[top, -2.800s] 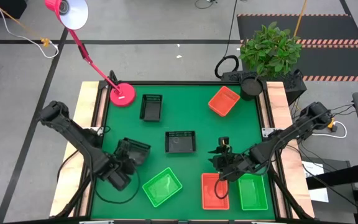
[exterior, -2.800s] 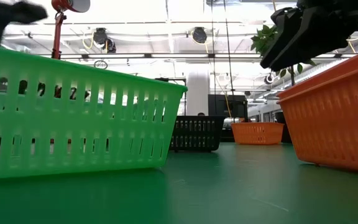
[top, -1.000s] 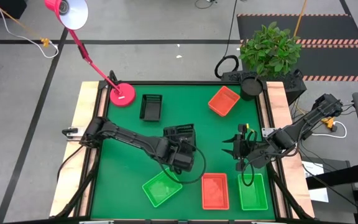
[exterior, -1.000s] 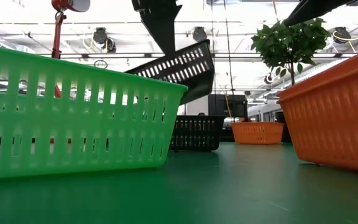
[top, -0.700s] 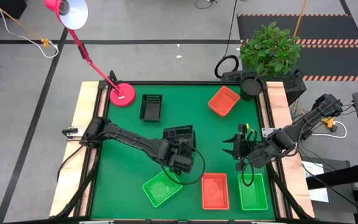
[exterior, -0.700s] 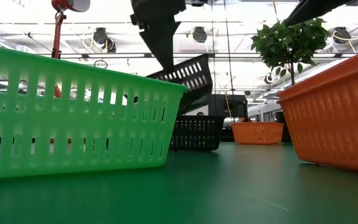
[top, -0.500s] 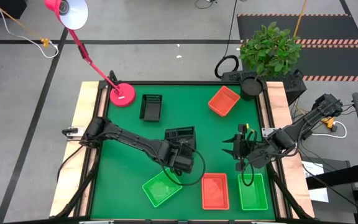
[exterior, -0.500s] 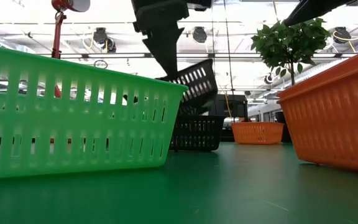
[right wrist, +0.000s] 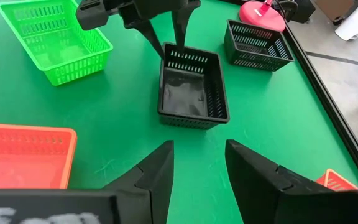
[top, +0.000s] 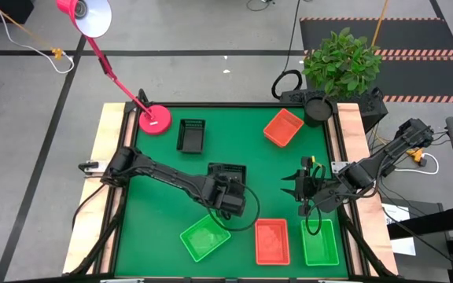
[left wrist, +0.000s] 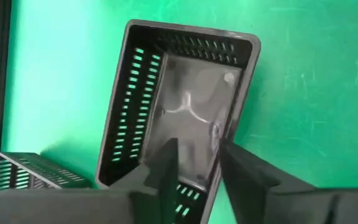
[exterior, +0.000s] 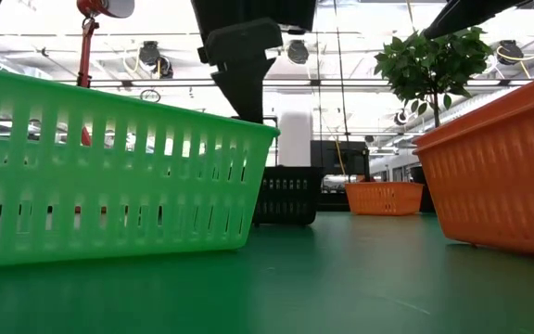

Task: Stack baskets by color
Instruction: Stack the bottom left black bin on top of the bottom right black bin, then stack the top orange bin on top of the bottom stacked orange bins

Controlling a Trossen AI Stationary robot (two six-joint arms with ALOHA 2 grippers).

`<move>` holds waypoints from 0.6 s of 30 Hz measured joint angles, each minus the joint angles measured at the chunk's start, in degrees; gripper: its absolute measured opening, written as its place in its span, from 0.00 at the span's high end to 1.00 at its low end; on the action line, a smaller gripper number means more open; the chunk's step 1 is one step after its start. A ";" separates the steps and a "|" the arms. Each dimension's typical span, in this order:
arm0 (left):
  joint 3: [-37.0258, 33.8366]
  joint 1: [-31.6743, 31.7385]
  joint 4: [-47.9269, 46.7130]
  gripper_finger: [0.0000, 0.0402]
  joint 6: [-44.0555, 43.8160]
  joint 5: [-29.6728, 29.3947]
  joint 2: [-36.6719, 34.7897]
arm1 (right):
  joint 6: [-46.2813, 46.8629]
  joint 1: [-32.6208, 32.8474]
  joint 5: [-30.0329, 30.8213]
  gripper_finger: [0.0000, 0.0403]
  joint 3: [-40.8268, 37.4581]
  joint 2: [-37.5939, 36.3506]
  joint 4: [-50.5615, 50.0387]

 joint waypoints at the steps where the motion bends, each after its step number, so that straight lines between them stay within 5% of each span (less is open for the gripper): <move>1: 0.19 0.00 -0.06 0.67 -0.19 0.00 0.00 | 0.00 0.00 0.00 0.65 0.00 0.00 0.00; 8: 3.29 0.00 0.20 0.60 -0.62 -1.30 -0.95 | 0.34 -0.06 0.23 0.65 -2.38 0.07 2.27; 12: 3.42 0.26 1.53 0.60 1.38 -7.28 -3.13 | -0.62 -1.79 3.69 0.65 -5.14 0.01 5.72; 18: 3.32 2.64 3.48 0.60 4.83 -12.35 -3.72 | -3.16 -10.36 7.11 0.65 -8.17 0.22 8.40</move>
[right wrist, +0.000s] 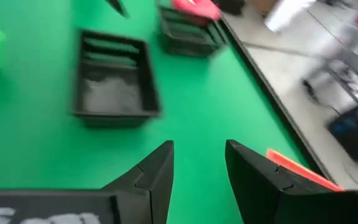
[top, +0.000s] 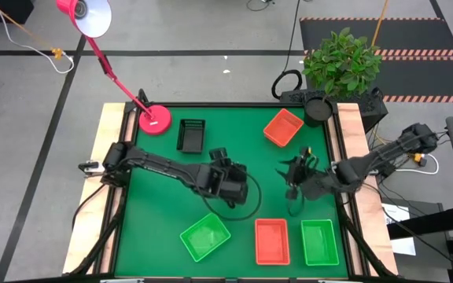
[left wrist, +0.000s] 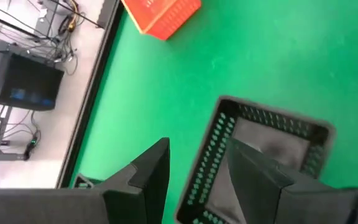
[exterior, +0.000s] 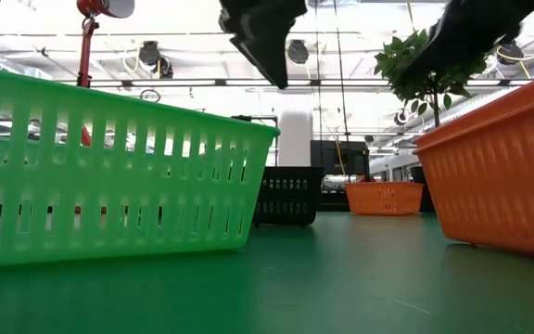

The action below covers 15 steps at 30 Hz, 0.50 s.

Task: Stack baskets by color
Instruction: Stack the top orange bin on top of the bottom stacked orange bins

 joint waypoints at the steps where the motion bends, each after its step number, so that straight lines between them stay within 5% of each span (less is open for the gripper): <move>1: -0.31 0.43 1.09 0.60 0.50 0.14 -0.01 | -0.39 -2.23 -1.16 0.65 -0.53 0.02 -0.08; 9: -11.90 2.27 18.12 0.60 7.28 7.11 -0.58 | -11.08 -22.91 -17.65 0.65 -6.16 -0.02 8.11; 15: -13.76 3.03 20.45 0.60 8.14 7.98 -1.11 | -17.03 -37.64 -29.61 0.65 -12.40 1.58 17.31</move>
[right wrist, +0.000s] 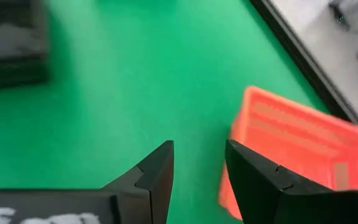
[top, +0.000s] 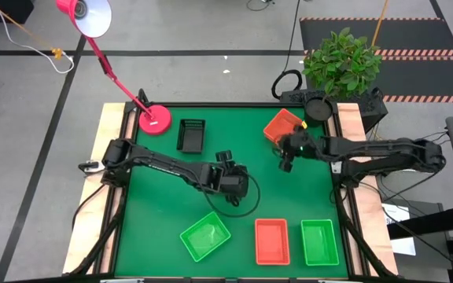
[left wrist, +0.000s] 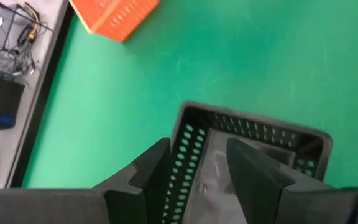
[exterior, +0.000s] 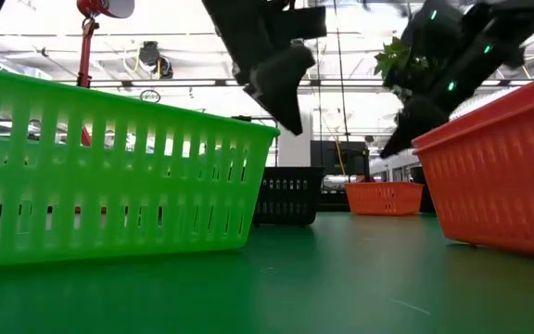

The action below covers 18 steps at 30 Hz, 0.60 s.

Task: Stack baskets by color
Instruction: Stack the top orange bin on top of the bottom stacked orange bins

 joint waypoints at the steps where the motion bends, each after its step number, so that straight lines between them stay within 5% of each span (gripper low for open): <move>1: 0.03 0.01 0.29 0.60 0.41 -0.04 -0.51 | -0.51 -1.93 -1.08 0.65 -0.56 0.62 1.10; 12: 0.12 -0.91 4.04 0.60 2.77 0.96 -2.64 | -5.18 -12.25 -5.87 0.66 -1.29 13.21 10.19; 18: 0.09 -1.62 3.93 0.60 2.55 2.00 -2.64 | -4.01 -12.72 -5.86 0.80 -1.31 17.16 11.19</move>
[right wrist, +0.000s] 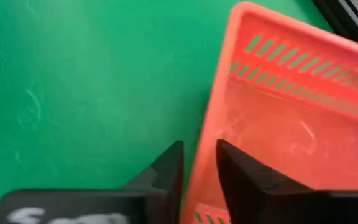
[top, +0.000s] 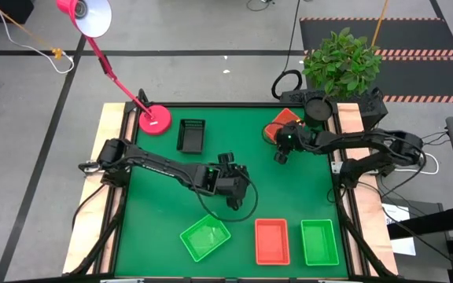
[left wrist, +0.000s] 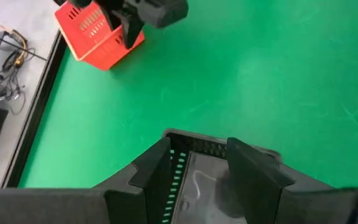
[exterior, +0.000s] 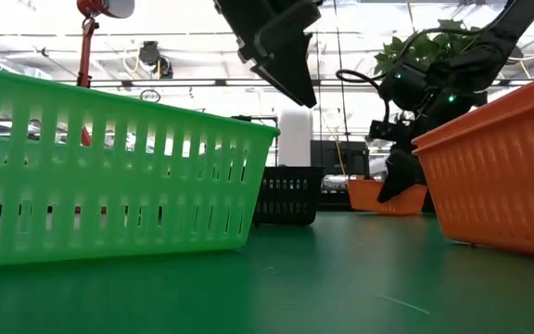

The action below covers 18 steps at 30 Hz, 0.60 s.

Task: Stack baskets by color
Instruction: Stack the top orange bin on top of the bottom stacked orange bins

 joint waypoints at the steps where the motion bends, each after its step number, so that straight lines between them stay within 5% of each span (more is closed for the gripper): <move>1: 0.00 -0.21 0.03 0.60 -0.02 0.01 0.00 | 0.62 0.29 -0.01 0.83 0.00 0.04 0.10; 6: 0.00 -1.34 -0.73 0.60 -0.24 0.00 0.00 | 4.01 2.80 -0.21 0.98 0.00 -2.83 -2.70; 12: 0.00 -2.86 -2.80 0.60 -2.15 0.02 0.00 | 11.86 10.32 -5.83 0.97 0.02 -11.62 -9.55; 18: 0.00 -4.46 -3.00 0.60 -2.36 0.02 0.00 | 22.66 24.82 -5.25 0.99 3.94 -20.15 -19.47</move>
